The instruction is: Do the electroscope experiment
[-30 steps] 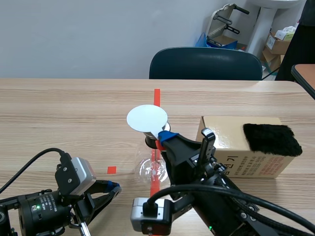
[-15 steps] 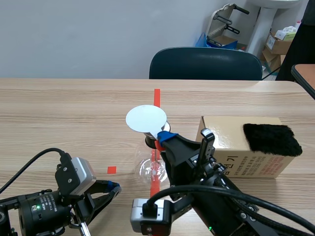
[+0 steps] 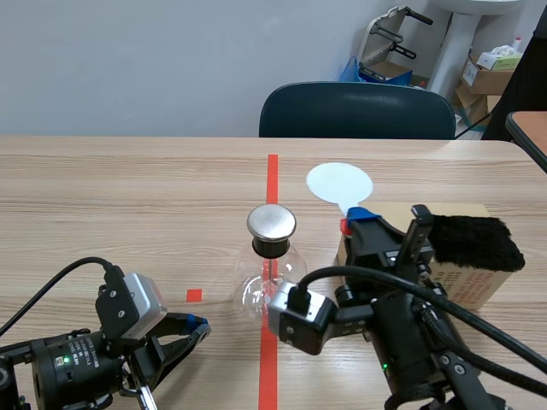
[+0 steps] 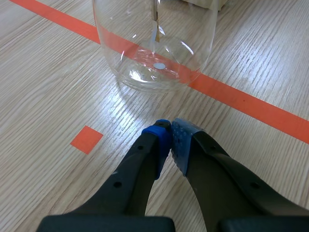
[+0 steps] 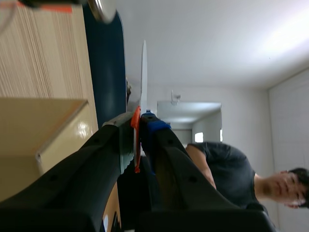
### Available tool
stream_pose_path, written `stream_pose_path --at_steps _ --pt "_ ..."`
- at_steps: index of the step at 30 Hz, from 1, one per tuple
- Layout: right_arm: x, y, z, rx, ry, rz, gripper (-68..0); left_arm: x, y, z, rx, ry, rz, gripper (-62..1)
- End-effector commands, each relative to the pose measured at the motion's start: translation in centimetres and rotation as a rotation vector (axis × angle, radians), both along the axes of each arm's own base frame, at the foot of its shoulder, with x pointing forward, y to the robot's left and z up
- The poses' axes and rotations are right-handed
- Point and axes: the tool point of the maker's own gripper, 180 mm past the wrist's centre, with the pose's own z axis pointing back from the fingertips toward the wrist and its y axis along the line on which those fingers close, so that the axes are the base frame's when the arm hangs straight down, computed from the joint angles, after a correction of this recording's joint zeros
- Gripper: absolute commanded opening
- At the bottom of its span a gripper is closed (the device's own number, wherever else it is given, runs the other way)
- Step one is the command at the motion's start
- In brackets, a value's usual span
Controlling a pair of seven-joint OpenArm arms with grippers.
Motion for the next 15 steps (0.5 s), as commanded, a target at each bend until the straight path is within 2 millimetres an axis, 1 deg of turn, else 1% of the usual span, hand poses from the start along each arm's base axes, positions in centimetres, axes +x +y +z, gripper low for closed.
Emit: stream_pose_path --at_steps 1,4,8,11,15 --pt "0.6 -1.0 1.0 -0.004 -0.036 -0.040 -67.1 0.5 -0.6 1.1 -0.032 -0.027 -0.002 -56.9" --pt "0.8 -2.7 1.0 0.000 -0.037 -0.135 -67.1 0.5 -0.6 1.1 -0.032 -0.027 -0.002 -56.9" --pt "0.9 -4.5 1.0 0.005 -0.037 -0.233 -67.1 0.5 -0.6 1.1 -0.032 -0.027 -0.002 -56.9" --pt "0.9 -5.4 1.0 0.007 -0.038 -0.282 -67.1 0.5 -0.6 1.1 -0.032 -0.027 -0.002 -56.9" --pt "0.9 -5.8 1.0 0.008 -0.038 -0.303 -67.1 0.5 -0.6 1.1 -0.032 -0.026 -0.002 -56.9"
